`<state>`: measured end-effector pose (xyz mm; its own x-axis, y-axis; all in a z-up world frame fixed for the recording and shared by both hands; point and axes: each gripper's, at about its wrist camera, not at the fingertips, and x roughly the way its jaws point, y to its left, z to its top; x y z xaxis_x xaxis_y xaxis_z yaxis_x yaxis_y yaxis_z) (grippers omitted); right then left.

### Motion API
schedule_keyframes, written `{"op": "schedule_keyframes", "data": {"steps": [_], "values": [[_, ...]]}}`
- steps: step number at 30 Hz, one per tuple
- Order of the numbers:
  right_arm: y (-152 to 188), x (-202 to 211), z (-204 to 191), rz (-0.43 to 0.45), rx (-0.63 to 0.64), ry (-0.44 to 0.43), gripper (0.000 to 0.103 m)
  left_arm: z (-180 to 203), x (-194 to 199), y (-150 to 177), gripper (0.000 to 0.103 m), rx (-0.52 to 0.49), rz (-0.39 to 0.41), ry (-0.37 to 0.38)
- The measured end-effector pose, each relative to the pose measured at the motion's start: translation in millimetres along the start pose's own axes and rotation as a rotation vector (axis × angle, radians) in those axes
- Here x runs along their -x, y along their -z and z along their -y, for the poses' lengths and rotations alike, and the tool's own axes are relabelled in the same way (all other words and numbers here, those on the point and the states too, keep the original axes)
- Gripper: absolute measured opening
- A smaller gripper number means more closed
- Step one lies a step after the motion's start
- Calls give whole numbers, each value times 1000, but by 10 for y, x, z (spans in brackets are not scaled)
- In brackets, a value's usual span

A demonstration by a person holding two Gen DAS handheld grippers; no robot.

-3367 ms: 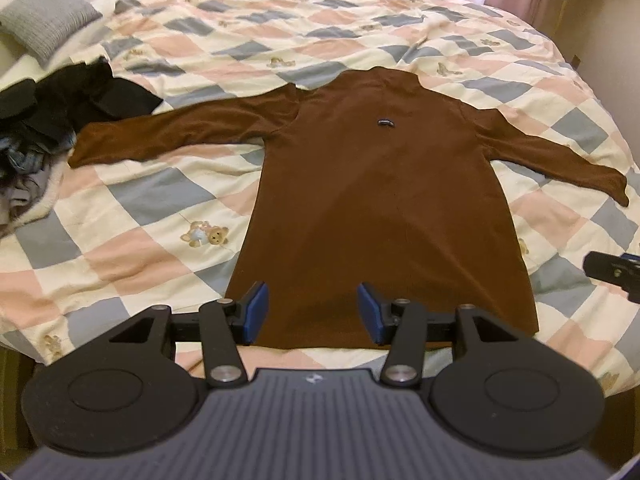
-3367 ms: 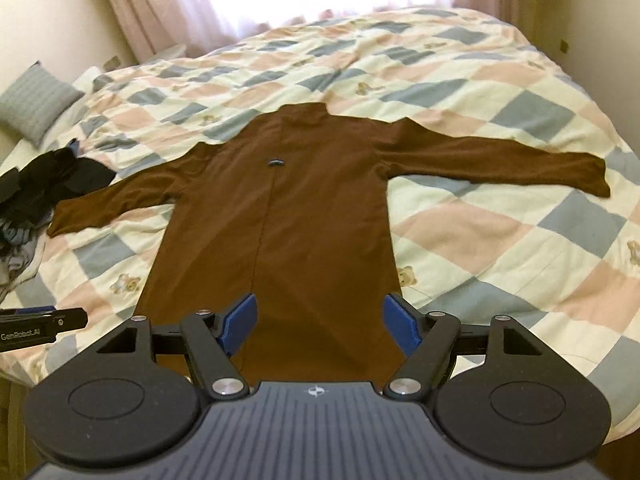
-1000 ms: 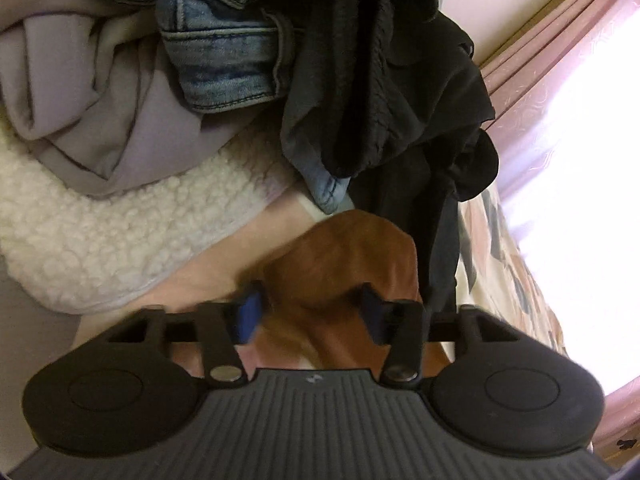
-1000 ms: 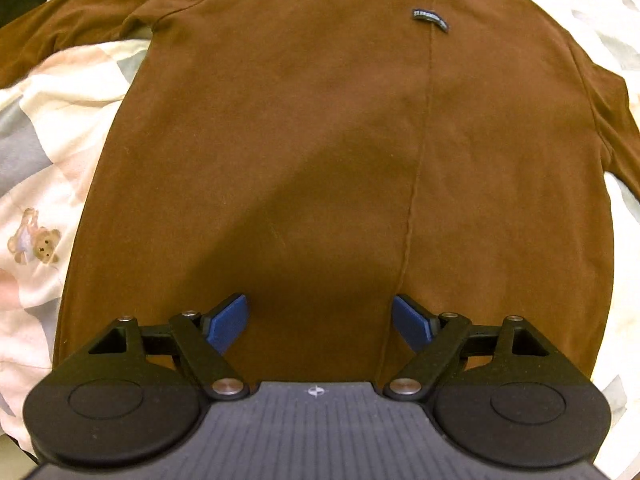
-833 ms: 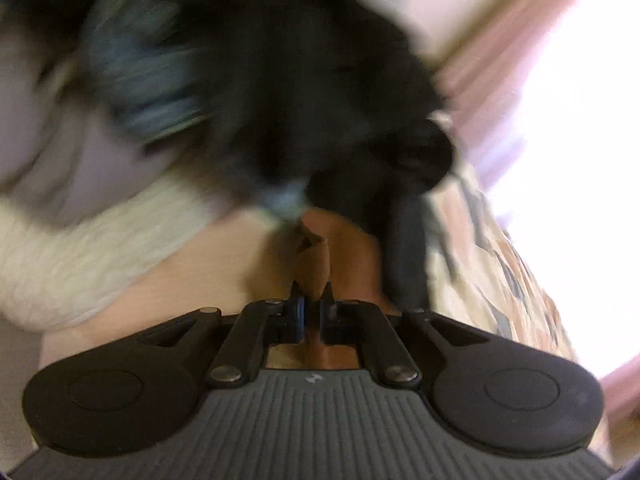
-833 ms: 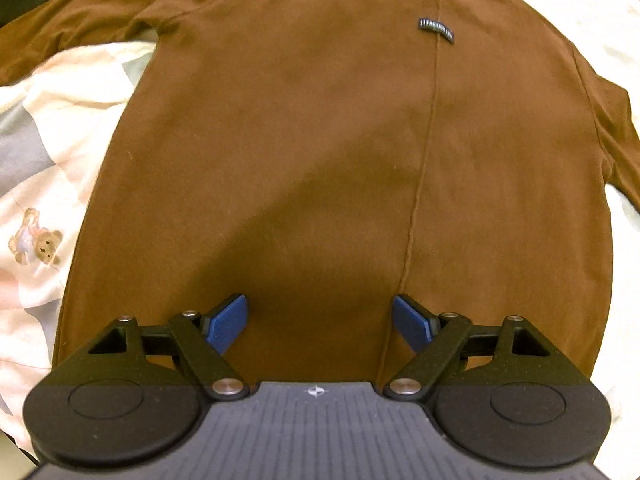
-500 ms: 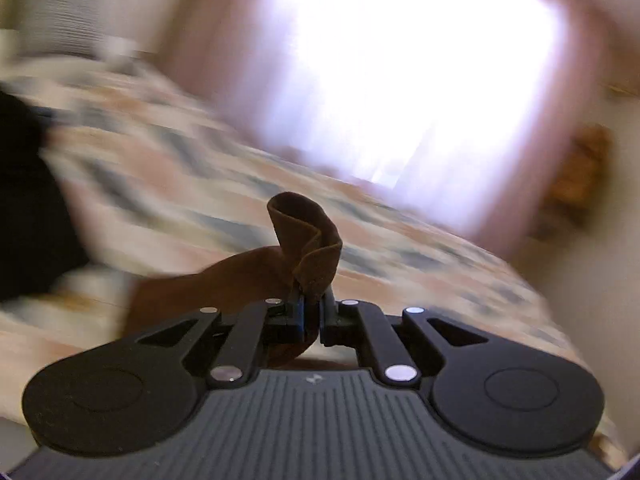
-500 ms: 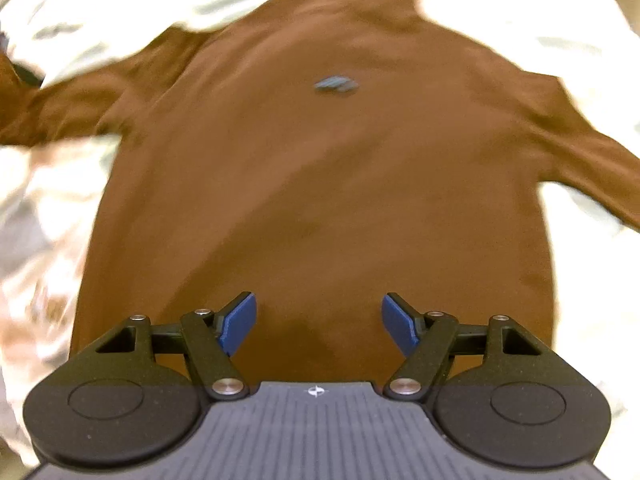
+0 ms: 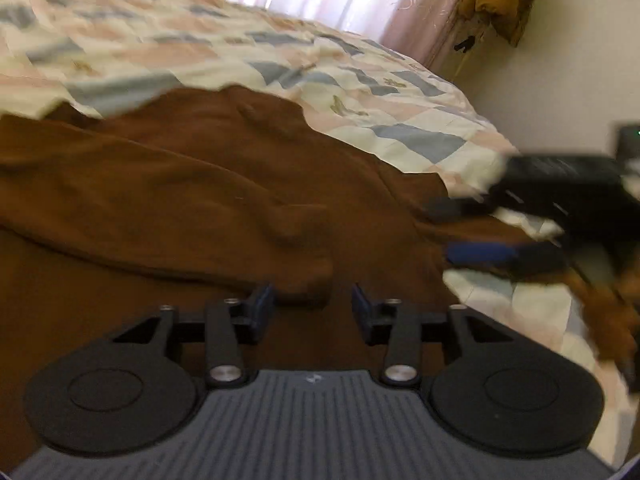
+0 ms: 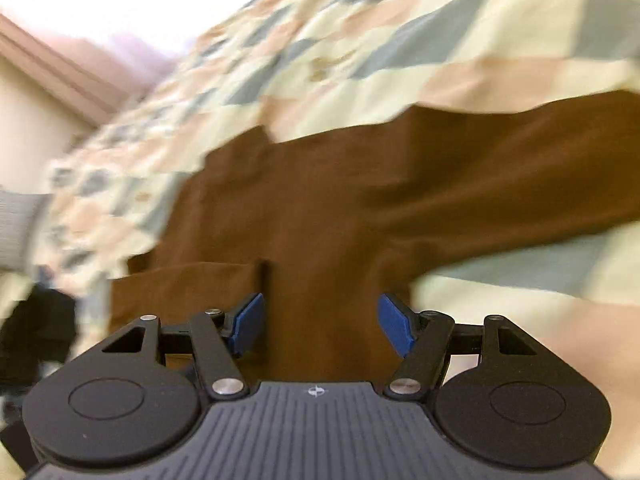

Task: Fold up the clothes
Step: 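Lift the sleeve with the left tool and lay it across the shirt body, then grasp the shirt's side edge with the right tool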

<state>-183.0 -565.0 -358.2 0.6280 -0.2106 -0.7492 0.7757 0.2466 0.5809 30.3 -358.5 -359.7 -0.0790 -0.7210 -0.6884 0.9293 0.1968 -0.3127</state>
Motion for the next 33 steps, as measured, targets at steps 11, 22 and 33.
{"op": "schedule_keyframes", "data": {"steps": [11, 22, 33], "values": [[42, -1120, -126, -159, -87, -105, 49, -662, 471, 36, 38, 105, -49, -220], [-29, -1086, -381, -56, 20, -204, 6, -950, 540, -82, 38, 188, -10, -252], [-737, -89, -2, 119, 111, 25, 5, -1033, 585, -487, 34, 175, 102, -231]]}}
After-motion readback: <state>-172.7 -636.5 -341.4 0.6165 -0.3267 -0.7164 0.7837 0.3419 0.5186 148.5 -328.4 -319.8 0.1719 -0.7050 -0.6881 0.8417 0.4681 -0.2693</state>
